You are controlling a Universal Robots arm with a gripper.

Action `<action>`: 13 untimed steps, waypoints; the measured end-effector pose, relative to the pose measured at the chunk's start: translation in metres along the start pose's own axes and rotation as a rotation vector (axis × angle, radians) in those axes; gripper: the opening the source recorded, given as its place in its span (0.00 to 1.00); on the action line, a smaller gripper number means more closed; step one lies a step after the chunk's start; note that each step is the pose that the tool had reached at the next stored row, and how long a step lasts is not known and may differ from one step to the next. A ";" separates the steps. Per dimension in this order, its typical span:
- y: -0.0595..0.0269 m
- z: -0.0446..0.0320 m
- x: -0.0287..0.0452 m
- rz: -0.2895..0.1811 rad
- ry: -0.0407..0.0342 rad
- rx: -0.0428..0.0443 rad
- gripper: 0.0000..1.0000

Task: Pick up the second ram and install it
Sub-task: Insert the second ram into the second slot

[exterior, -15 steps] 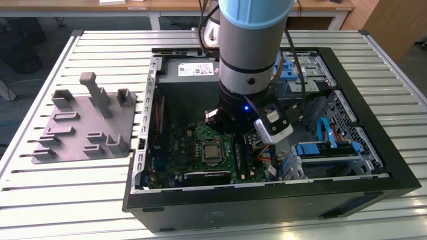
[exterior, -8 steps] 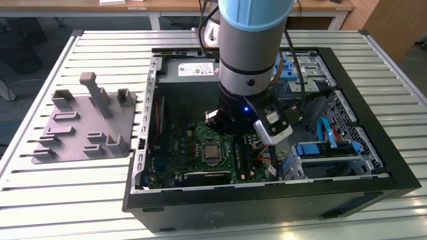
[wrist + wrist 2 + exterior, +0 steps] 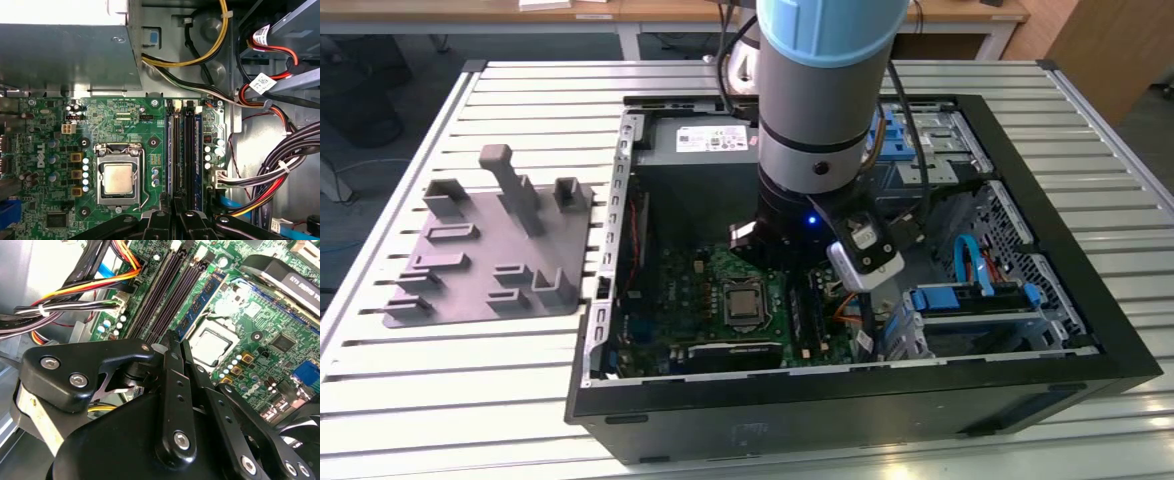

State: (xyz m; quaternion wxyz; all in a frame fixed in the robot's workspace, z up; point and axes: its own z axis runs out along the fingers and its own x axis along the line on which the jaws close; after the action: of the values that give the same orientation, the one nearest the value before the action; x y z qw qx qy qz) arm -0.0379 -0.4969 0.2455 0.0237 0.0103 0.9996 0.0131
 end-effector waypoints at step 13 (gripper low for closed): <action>-0.0001 0.0048 -0.0001 0.000 0.0000 0.0001 0.14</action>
State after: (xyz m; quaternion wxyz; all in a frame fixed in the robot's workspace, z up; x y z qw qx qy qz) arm -0.0375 -0.4969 0.2408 0.0237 0.0105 0.9996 0.0131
